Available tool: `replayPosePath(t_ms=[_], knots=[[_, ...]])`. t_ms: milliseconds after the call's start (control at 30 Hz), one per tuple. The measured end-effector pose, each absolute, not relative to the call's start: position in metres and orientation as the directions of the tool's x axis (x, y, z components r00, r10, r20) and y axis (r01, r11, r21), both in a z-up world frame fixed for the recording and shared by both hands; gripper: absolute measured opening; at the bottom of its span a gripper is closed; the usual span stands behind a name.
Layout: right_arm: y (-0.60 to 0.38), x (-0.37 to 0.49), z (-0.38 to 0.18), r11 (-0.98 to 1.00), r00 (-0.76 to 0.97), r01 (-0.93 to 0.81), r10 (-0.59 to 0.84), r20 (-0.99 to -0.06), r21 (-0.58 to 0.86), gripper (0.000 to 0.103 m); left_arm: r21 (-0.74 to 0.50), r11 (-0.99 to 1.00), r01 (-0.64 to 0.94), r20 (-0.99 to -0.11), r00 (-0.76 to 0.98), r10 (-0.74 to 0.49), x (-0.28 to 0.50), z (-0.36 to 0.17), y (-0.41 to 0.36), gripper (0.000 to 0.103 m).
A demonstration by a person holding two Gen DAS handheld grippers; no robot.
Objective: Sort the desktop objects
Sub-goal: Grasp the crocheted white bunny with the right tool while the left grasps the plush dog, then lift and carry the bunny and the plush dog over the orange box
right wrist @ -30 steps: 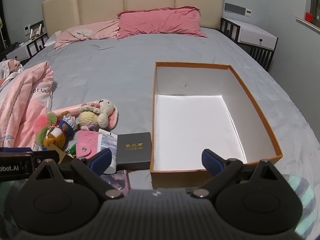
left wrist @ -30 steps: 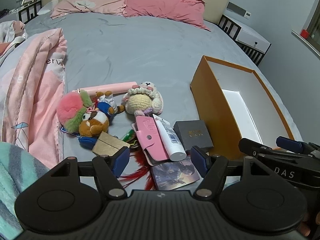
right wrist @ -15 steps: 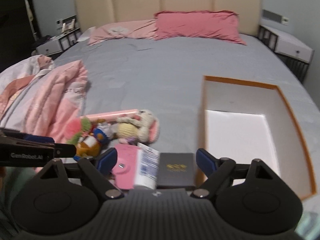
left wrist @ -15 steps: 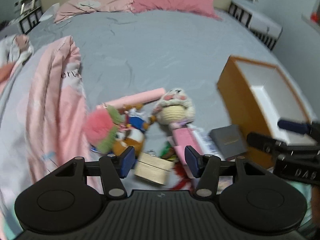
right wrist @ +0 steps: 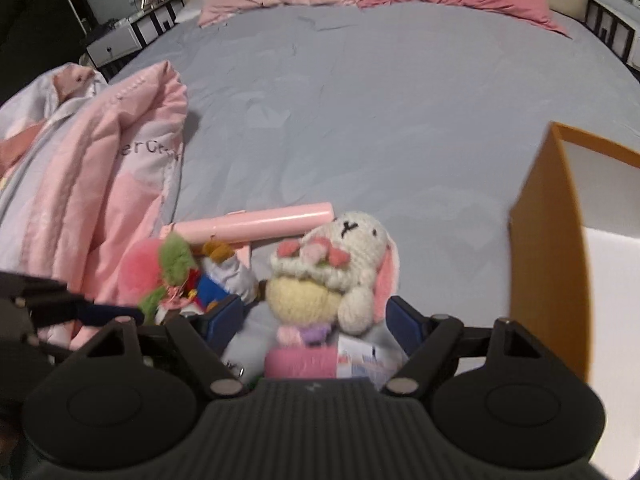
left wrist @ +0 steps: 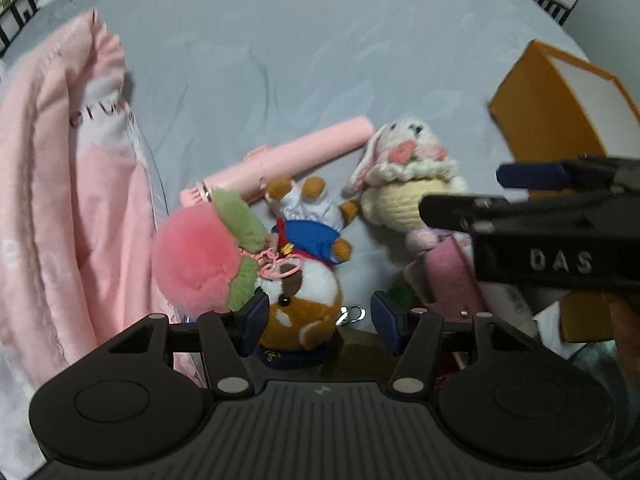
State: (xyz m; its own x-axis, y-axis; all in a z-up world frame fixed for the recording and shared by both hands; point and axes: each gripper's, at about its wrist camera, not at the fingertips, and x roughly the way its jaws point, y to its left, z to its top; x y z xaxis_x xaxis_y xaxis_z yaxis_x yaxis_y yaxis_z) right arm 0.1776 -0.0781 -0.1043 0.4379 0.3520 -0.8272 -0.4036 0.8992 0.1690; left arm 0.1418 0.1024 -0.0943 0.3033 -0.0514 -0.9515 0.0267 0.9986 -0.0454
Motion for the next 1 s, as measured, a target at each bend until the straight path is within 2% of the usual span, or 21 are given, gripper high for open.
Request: replayPosePath(t_ms=[200, 267, 467, 600, 767, 900, 1000], knots=[[-0.057, 0.204, -0.134, 0.898, 0.386, -0.416, 0.319, -0.866, 0.145, 0.081, -0.039, 0.999, -0.013, -0.969, 0.244, -0.035, 0.152, -0.117, 0.113, 0.067], [-0.053, 0.21, -0.144, 0.901, 0.384, -0.416, 0.294, -0.875, 0.121, 0.081, -0.048, 0.999, -0.016, -0.971, 0.234, -0.043, 0.156, -0.123, 0.116, 0.07], [-0.06, 0.217, -0.16, 0.901, 0.33, -0.391, 0.326, -0.886, 0.186, 0.072, -0.082, 0.995, -0.056, -0.97, 0.233, -0.067, 0.156, -0.129, 0.123, 0.067], [-0.069, 0.211, -0.145, 0.896, 0.356, -0.403, 0.342, -0.87, 0.188, 0.066, -0.122, 0.987, -0.101, -0.958, 0.272, -0.09, 0.144, -0.113, 0.129, 0.065], [-0.089, 0.193, -0.108, 0.888, 0.422, -0.418, 0.378, -0.824, 0.193, 0.065, -0.184, 0.974, -0.132, -0.929, 0.348, -0.128, 0.121, -0.078, 0.126, 0.064], [-0.111, 0.177, -0.072, 0.876, 0.472, -0.433, 0.42, -0.775, 0.211, 0.065, -0.267, 0.956, -0.123, -0.889, 0.414, -0.196, 0.106, -0.049, 0.116, 0.064], [-0.132, 0.164, -0.048, 0.874, 0.502, -0.432, 0.439, -0.745, 0.224, 0.065, -0.407, 0.902, -0.142, -0.837, 0.453, -0.307, 0.104, -0.038, 0.117, 0.064]])
